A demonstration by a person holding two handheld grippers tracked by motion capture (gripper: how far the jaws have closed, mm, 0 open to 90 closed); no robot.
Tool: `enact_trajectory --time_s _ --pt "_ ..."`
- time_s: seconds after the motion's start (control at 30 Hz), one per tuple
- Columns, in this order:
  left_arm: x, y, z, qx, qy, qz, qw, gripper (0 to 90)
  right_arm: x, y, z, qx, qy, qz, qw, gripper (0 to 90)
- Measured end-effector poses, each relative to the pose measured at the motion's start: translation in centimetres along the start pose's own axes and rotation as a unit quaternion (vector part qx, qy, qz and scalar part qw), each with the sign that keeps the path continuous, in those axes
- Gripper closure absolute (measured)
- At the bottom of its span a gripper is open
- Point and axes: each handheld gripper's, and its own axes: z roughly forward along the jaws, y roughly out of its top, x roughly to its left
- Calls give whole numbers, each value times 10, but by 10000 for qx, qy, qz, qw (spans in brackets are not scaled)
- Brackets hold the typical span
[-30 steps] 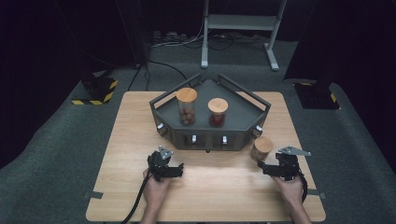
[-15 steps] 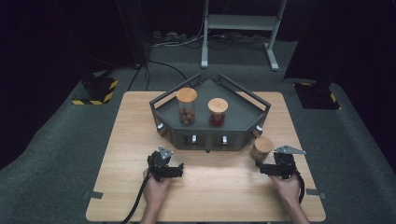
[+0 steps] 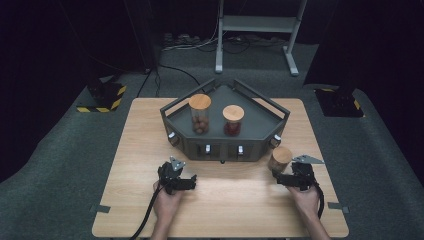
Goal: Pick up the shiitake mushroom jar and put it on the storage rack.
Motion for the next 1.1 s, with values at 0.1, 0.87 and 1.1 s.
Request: enact_trajectory --time_s 0.1,0.87,1.1 --pt "0 0 0 1 0 4 10000 59 0 0 1 -19 -20 -1 10000 94" --pt "0 0 0 1 0 2 10000 59 3 4 10 -56 -28 36 10000 112" --pt "0 0 0 0 -1 1 10000 59 6 9 14 -47 -59 6 10000 114"
